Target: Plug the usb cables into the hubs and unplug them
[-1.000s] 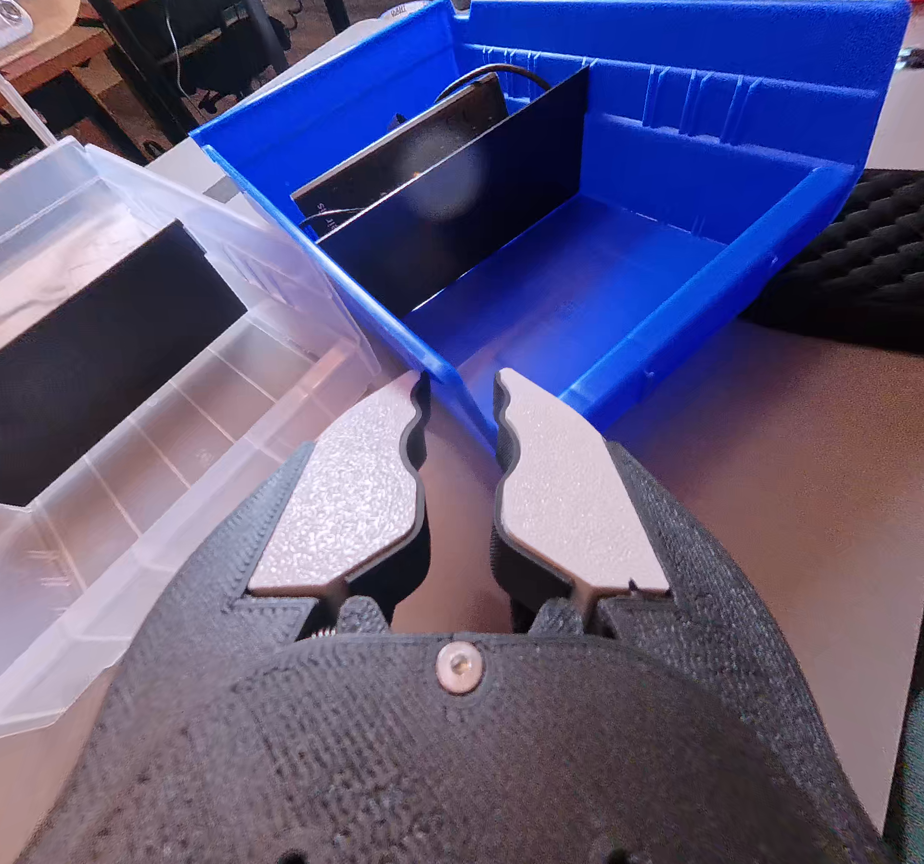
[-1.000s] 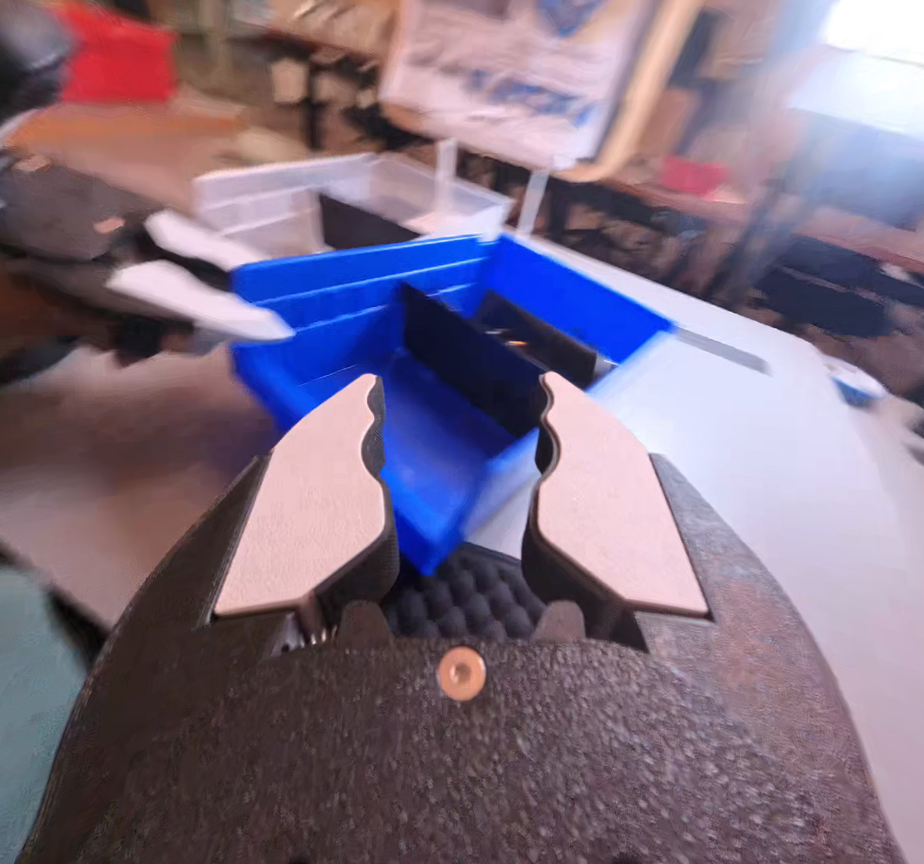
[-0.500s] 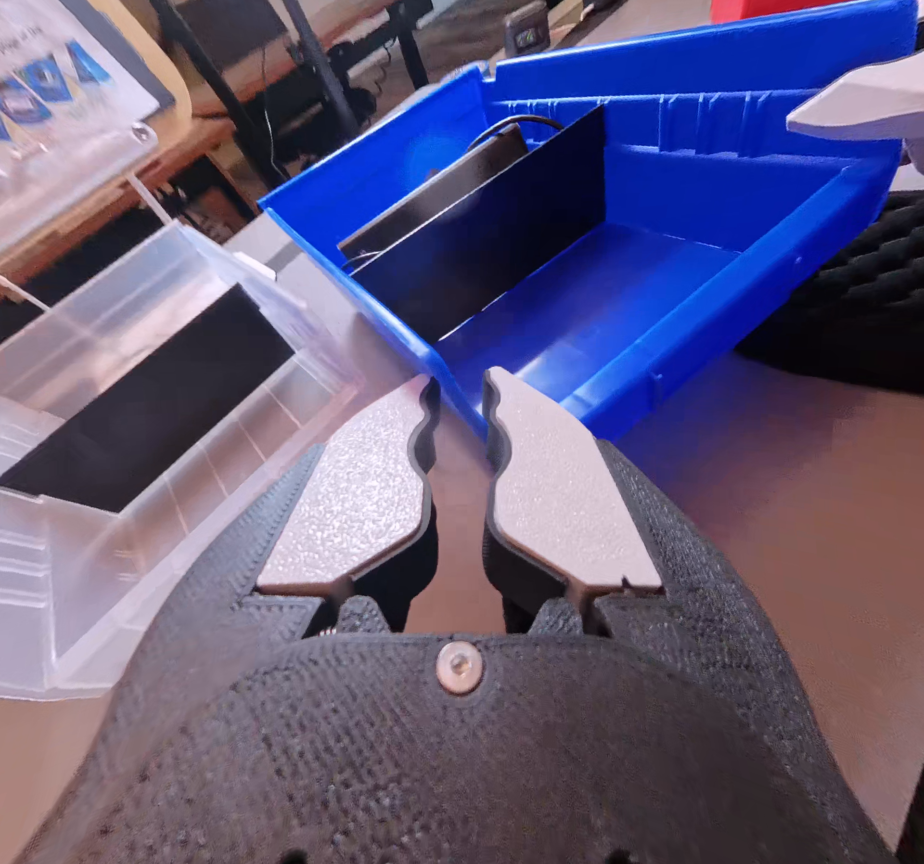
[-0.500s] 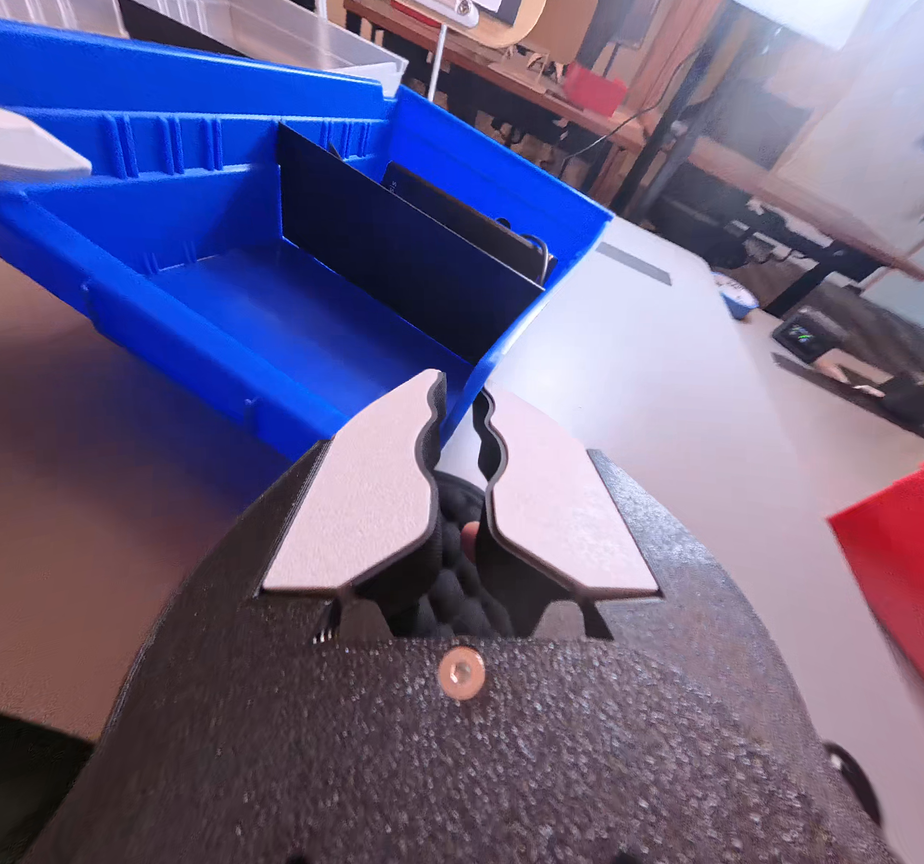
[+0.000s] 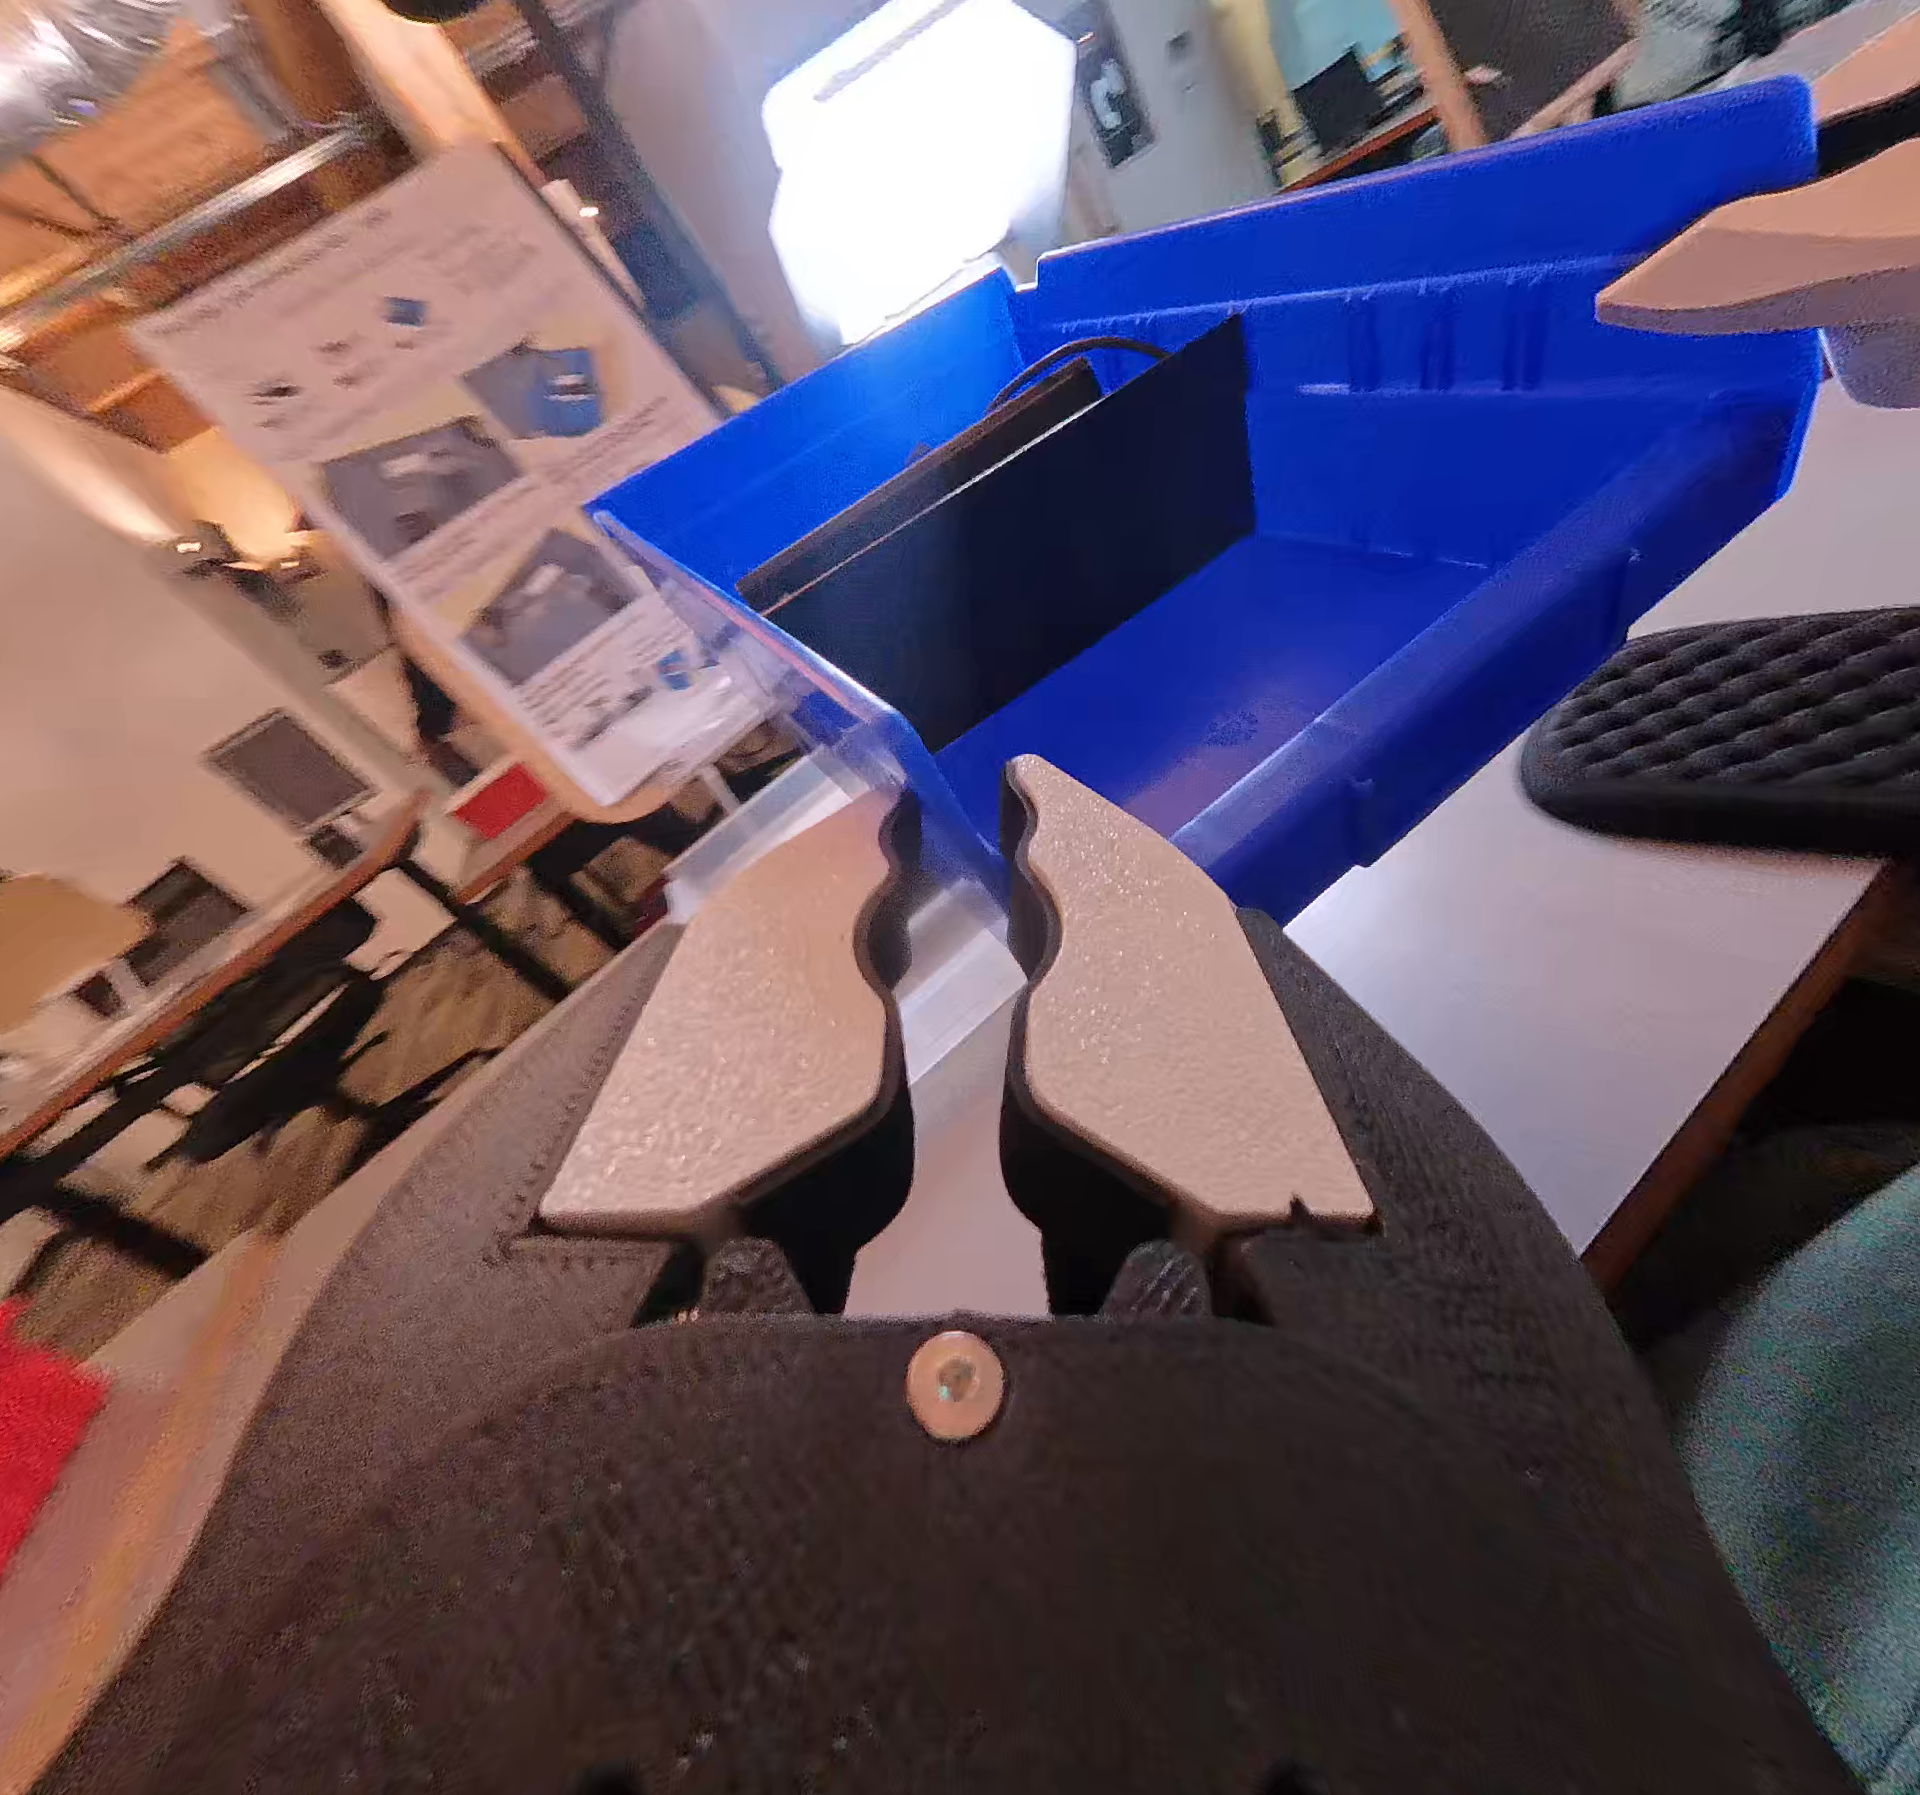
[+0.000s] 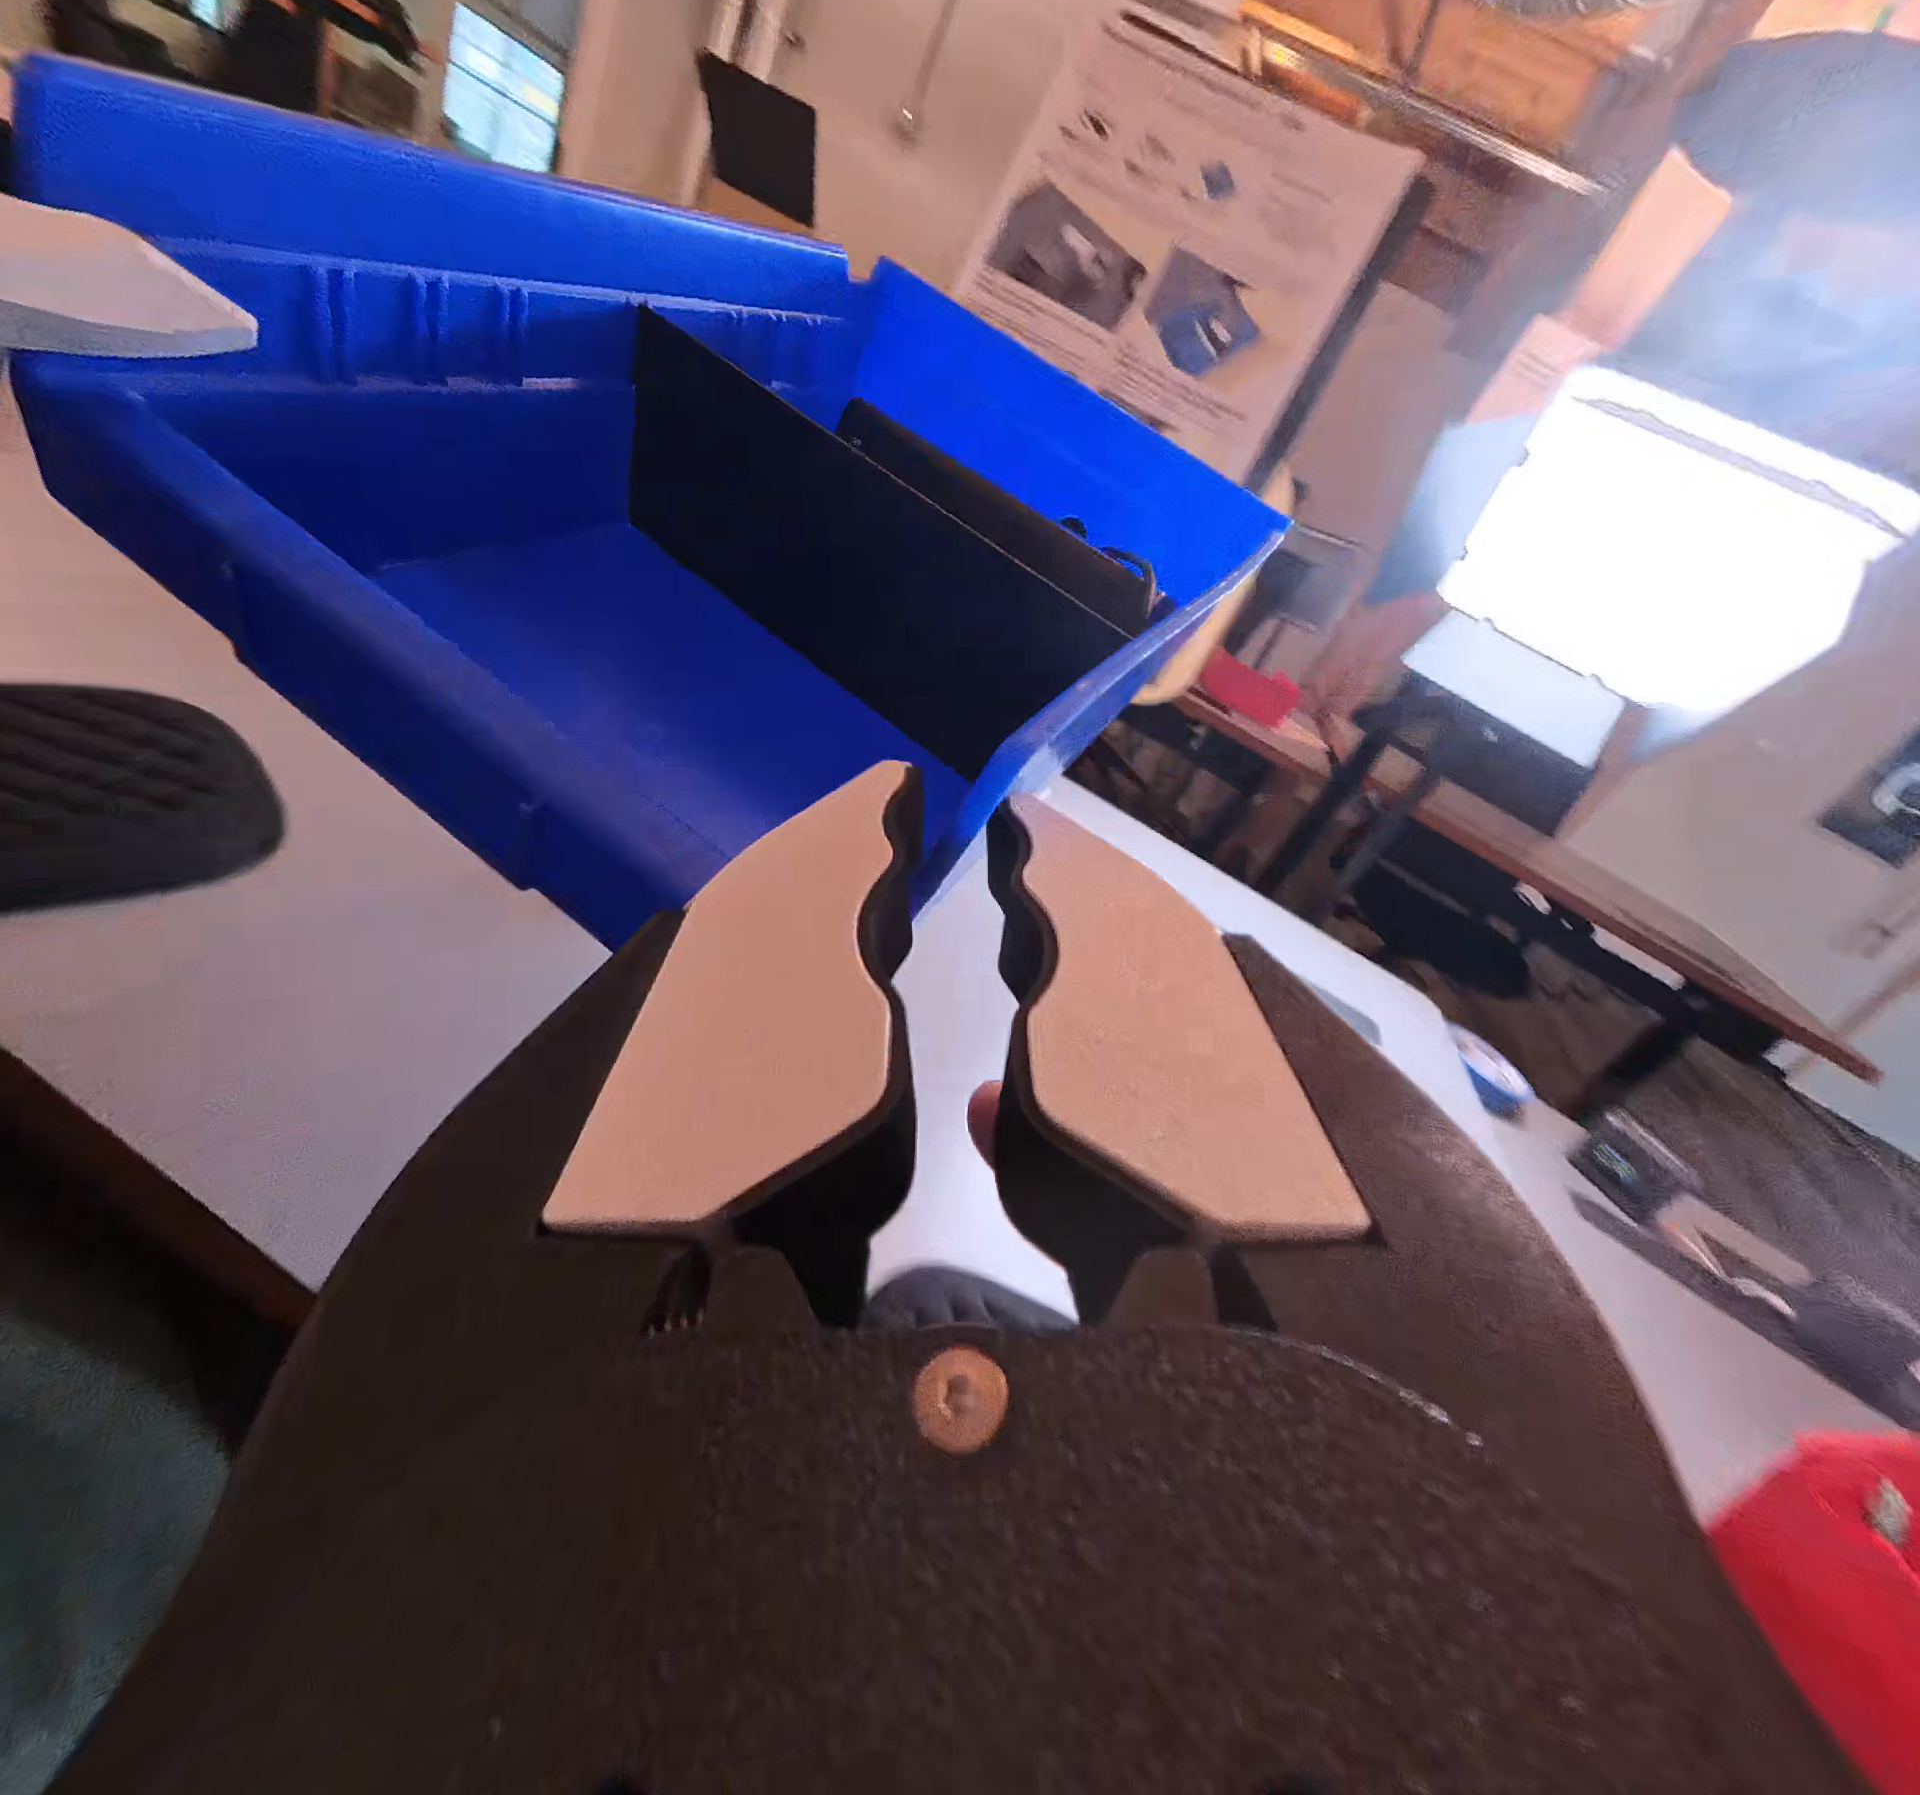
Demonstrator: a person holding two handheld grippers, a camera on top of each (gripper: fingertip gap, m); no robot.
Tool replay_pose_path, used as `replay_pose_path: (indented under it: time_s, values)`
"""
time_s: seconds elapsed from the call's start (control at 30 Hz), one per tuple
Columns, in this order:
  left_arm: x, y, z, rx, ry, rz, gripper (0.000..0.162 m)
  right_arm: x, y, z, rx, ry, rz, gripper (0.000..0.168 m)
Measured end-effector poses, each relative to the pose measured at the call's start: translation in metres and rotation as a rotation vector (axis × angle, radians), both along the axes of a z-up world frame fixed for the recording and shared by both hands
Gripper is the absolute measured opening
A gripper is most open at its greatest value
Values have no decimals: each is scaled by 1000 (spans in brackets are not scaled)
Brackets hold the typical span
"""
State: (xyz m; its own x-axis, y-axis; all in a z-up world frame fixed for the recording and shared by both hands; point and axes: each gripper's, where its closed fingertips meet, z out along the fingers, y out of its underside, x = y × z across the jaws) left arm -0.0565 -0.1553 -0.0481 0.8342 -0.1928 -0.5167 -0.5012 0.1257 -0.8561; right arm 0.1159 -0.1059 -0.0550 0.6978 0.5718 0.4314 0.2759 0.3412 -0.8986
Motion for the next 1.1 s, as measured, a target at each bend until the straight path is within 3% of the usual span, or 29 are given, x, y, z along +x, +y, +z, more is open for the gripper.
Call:
replay_pose_path:
  time_s: [0.2,0.5,0.77,0.93,1.1]
  values:
    - [-108,-54,10,27,7,228,15,-125,-13,7,3,13,236,12]
    - [-250,-84,-56,-62,-132,429,15,-292,-11,-55,-130,-76,449,11]
    - [-325,-43,-126,-168,-212,520,14,-372,37,-117,-277,-153,464,11]
    - [-365,3,-145,-226,-274,637,12,-402,78,-140,-378,-215,437,16]
    - [-387,55,-157,-317,-302,673,10,-363,81,-114,-398,-241,549,36]
